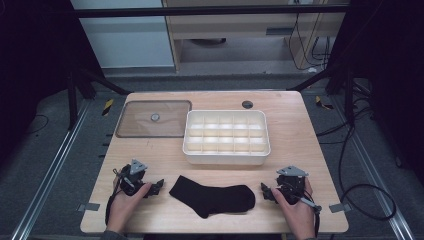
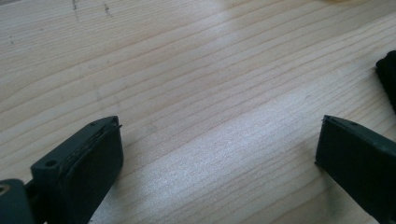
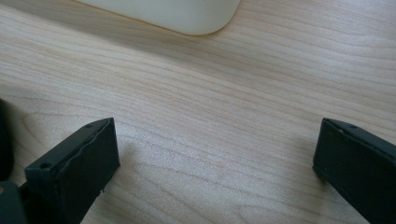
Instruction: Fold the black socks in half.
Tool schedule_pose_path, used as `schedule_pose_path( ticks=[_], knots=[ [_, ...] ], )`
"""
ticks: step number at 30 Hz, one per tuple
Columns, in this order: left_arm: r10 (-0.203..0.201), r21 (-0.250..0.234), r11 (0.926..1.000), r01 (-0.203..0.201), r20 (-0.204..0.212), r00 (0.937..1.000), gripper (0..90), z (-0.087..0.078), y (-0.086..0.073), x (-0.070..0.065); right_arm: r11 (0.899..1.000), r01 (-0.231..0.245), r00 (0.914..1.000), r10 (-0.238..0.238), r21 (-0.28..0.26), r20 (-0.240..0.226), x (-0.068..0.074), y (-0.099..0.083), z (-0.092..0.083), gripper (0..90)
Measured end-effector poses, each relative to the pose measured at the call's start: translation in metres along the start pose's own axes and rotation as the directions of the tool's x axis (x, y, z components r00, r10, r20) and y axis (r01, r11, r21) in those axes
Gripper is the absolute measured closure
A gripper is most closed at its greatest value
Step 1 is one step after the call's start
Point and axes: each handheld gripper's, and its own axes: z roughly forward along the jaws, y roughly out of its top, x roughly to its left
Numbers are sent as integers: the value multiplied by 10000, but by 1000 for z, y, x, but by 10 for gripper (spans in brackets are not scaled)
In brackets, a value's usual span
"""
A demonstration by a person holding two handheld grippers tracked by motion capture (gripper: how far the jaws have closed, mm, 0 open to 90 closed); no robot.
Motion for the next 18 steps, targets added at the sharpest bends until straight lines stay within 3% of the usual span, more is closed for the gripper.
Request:
schedule_pose_path(
  ticks=[14, 18],
  knots=[
    [43, 127, 9999, -45, 150, 9999, 9, -3, 0, -3, 10000, -68, 10000, 68, -7, 32, 0, 0, 0, 8],
    [-213, 10, 9998, 213, 347, 9992, 34, -4, 0, -2, 10000, -86, 10000, 86, -11, 36, 0, 0, 0, 8]
  ],
)
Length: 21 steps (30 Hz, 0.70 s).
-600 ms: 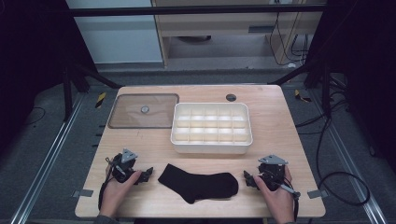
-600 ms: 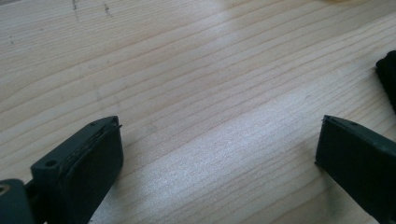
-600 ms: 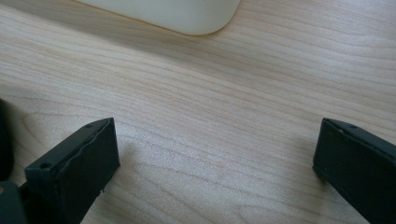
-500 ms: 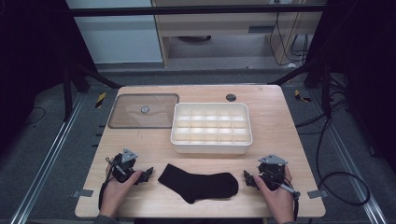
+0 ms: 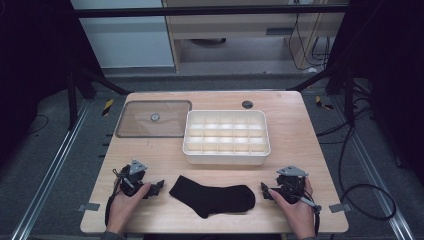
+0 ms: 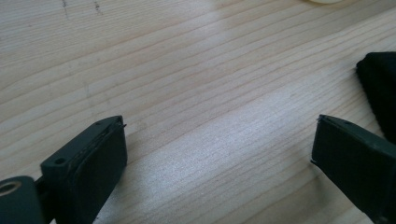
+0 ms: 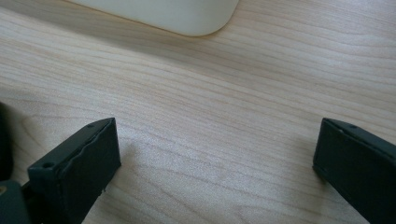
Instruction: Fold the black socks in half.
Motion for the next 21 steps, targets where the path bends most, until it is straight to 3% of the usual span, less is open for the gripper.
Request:
schedule_pose_path(
  ticks=[5, 9, 11, 12, 14, 16, 19, 21],
  knots=[
    [70, -39, 10000, -70, 125, 9999, 47, -5, 0, -5, 10000, -34, 10000, 34, -21, 52, 0, 0, 0, 20],
    [390, 66, 9992, -392, 304, 9988, 51, -11, 0, -16, 9997, -51, 9999, 55, -251, 148, -1, -3, -5, 130],
    [326, 30, 9995, -328, 457, 9984, 57, -15, 1, -21, 10000, -95, 9999, 96, -23, 52, -1, -2, -10, 216],
    [326, 30, 9995, -328, 457, 9984, 63, -15, 1, -21, 10000, -95, 9999, 96, -23, 52, -1, -2, -10, 216],
    [402, 66, 9991, -408, 663, 9970, 67, -17, 5, -28, 9988, -420, 9977, 432, 234, -518, 4, 3, -23, 294],
    [494, 127, 9986, -504, 707, 9963, 72, -18, 7, -31, 9989, -403, 9975, 417, 252, -572, 6, 6, -28, 317],
    [633, 160, 9978, -648, 810, 9947, 85, -21, 18, -39, 9991, -6, 9972, 38, 427, -746, 17, 21, -44, 364],
    [900, 480, 9944, -946, 911, 9918, 85, -22, 25, -44, 9986, 141, 9967, -100, 501, -808, 20, 25, -48, 380]
  ],
)
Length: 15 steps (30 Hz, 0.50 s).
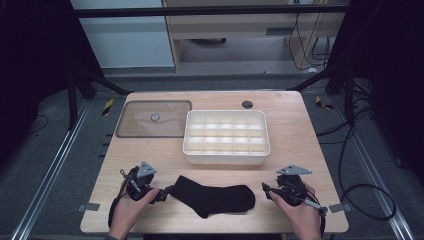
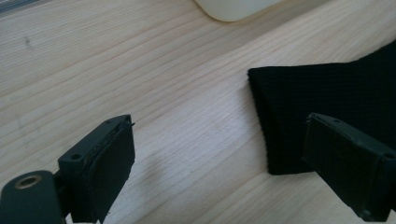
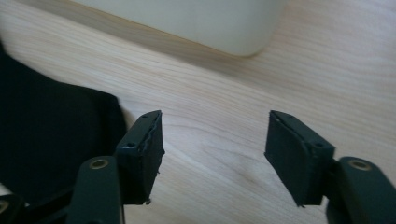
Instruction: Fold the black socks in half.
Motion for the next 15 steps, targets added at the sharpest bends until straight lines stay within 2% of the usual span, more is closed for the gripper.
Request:
schedule_pose_path(
  ticks=[1, 3, 4, 5, 6, 7, 8, 10, 12, 13, 14, 15],
  knots=[
    [125, 179, 9998, -126, 73, 9999, 85, 0, 6, -5, 9994, 300, 9994, -297, 167, -168, 7, 9, -6, 400],
    [253, 472, 9985, -263, 219, 9994, 85, -1, 12, -10, 9981, 558, 9980, -549, 280, -312, 13, 17, -11, 429],
    [253, 472, 9985, -263, 219, 9994, 85, -1, 12, -10, 9981, 558, 9980, -549, 280, -312, 13, 17, -11, 429],
    [481, 742, 9960, -492, 170, 9987, 85, 0, 17, -15, 9965, 770, 9952, -748, 325, -635, 17, 23, -14, 458],
    [481, 742, 9960, -492, 170, 9987, 85, 0, 17, -15, 9965, 770, 9952, -748, 325, -635, 17, 23, -14, 458],
    [447, 891, 9949, -468, 259, 9987, 85, 1, 19, -18, 9955, 852, 9924, -810, 419, -930, 22, 28, -16, 479],
    [491, 1002, 9936, -530, 412, 9979, 85, 1, 21, -19, 9941, 954, 9906, -897, 519, -1030, 24, 31, -15, 482],
    [672, 1273, 9892, -730, 497, 9965, 85, 1, 25, -21, 9928, 1026, 9889, -950, 622, -1143, 26, 33, -14, 481],
    [884, 1667, 9812, -971, 590, 9943, 113, 0, 29, -23, 9911, 886, 9857, -729, 990, -1517, 33, 36, -13, 502],
    [905, 1761, 9793, -997, 597, 9941, 114, -1, 30, -22, 9910, 838, 9844, -661, 1040, -1630, 35, 36, -12, 504],
    [816, 1799, 9794, -916, 624, 9947, 115, -1, 31, -21, 9910, 838, 9844, -661, 1040, -1630, 35, 36, -12, 504],
    [641, 1800, 9806, -772, 774, 9949, 116, -2, 32, -19, 9899, 812, 9812, -588, 1163, -1838, 39, 36, -9, 501]
  ],
)
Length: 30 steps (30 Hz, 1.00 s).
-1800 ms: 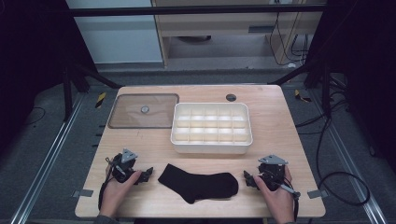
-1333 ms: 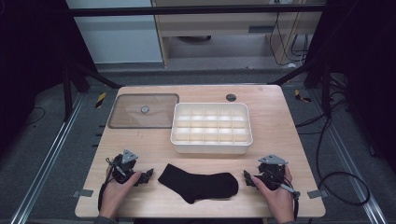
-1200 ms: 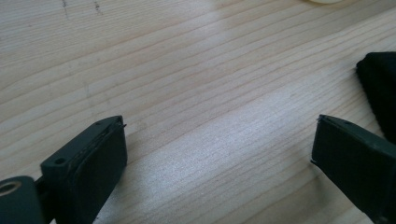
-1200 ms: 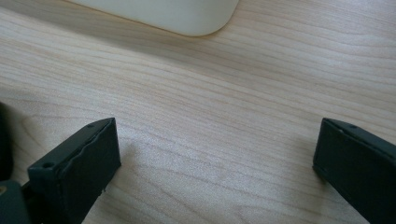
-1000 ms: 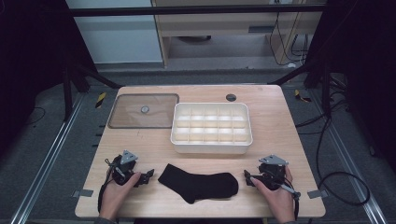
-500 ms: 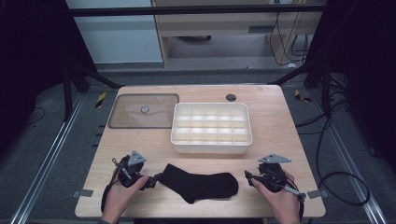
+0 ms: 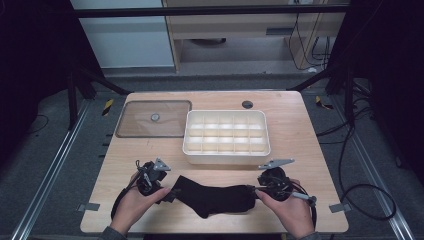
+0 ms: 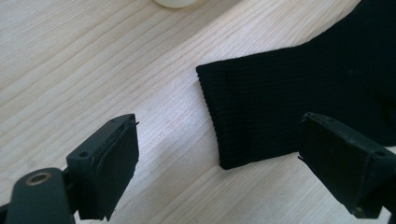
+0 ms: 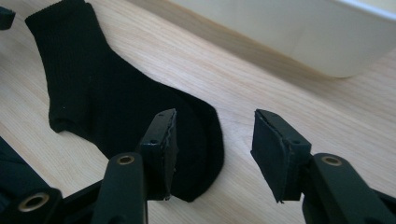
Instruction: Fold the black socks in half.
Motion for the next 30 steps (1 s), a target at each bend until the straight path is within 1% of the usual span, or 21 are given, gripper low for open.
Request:
schedule_pose_path(
  ticks=[1, 2, 4, 7, 8, 9, 11, 13, 14, 16, 18, 19, 20, 22, 23, 25, 26, 27, 28, 29, 30],
  knots=[
    [0, 0, 10000, 0, 0, 10000, 115, 0, 0, 0, 10000, 0, 10000, 0, 0, 0, 0, 0, 0, 501],
    [-104, -33, 9999, 104, 75, 9999, 115, 1, 0, 0, 9999, -1, 10000, 1, 130, -14, 2, 1, 6, 484],
    [-60, 27, 10000, 60, 177, 9998, 114, 2, 1, 1, 9998, 15, 10000, -16, 190, 10, 3, 1, 11, 469],
    [-10, -57, 10000, 10, 95, 10000, 117, 3, 2, -1, 9995, 50, 10000, -52, 313, 57, 3, 1, 15, 475],
    [-49, -42, 10000, 49, 83, 10000, 125, 4, 1, -2, 9990, 3, 9999, -9, 449, 134, 1, -1, 19, 499],
    [-49, -42, 10000, 49, 83, 10000, 134, 4, 1, -2, 9990, 3, 9999, -9, 449, 134, 1, -1, 19, 499],
    [-32, 55, 10000, 31, 79, 10000, 143, 6, 1, -3, 9986, -72, 10000, 71, 522, 29, 0, -2, 21, 509],
    [-17, 183, 9998, 15, 83, 10000, 152, 8, 1, -4, 9978, -37, 10000, 42, 666, -74, 0, -5, 25, 506],
    [76, 389, 9992, -77, 27, 10000, 173, 9, 1, -5, 9966, -101, 9999, 102, 821, -6, 1, -6, 29, 487],
    [95, 436, 9990, -95, 8, 10000, 183, 9, 1, -6, 9954, -133, 9999, 133, 946, 4, 1, -7, 32, 456],
    [12, 498, 9988, -10, -37, 10000, 203, 9, 1, -5, 9955, -172, 9998, 176, 930, -28, 1, -7, 32, 457],
    [102, 628, 9980, -97, -76, 9999, 203, 9, 1, -4, 9954, -207, 9998, 209, 935, -12, 1, -8, 33, 456],
    [122, 726, 9973, -115, -90, 9999, 204, 9, 2, -3, 9944, -141, 9999, 139, 1046, 27, 0, -8, 35, 452],
    [47, 731, 9973, -37, -136, 9999, 224, 9, 3, 0, 9918, -225, 9997, 227, 1257, 1, -2, -9, 38, 459],
    [-25, 700, 9975, 32, -93, 10000, 233, 9, 3, 1, 9907, -264, 9996, 272, 1334, -37, -2, -10, 40, 466],
    [-8, 711, 9975, 12, -55, 10000, 249, 8, 4, 1, 9880, -113, 9998, 136, 1543, -136, 0, -11, 44, 500],
    [3, 751, 9972, 0, -40, 10000, 263, 8, 4, 1, 9863, -1, 9998, 31, 1648, -176, 0, -13, 46, 595],
    [11, 766, 9971, -9, -34, 10000, 263, 8, 4, 1, 9863, -1, 9998, 31, 1648, -176, 0, -13, 46, 595],
    [45, 843, 9964, -43, -25, 10000, 268, 8, 4, 1, 9861, -55, 9998, 89, 1659, -196, 1, -13, 46, 622],
    [47, 878, 9961, -42, -49, 10000, 277, 9, 3, 1, 9876, 20, 9998, 13, 1572, -203, 1, -14, 46, 663],
    [31, 839, 9965, -30, -15, 10000, 304, 10, 3, 1, 9892, 122, 9997, -88, 1458, -236, 3, -16, 44, 760]
  ],
)
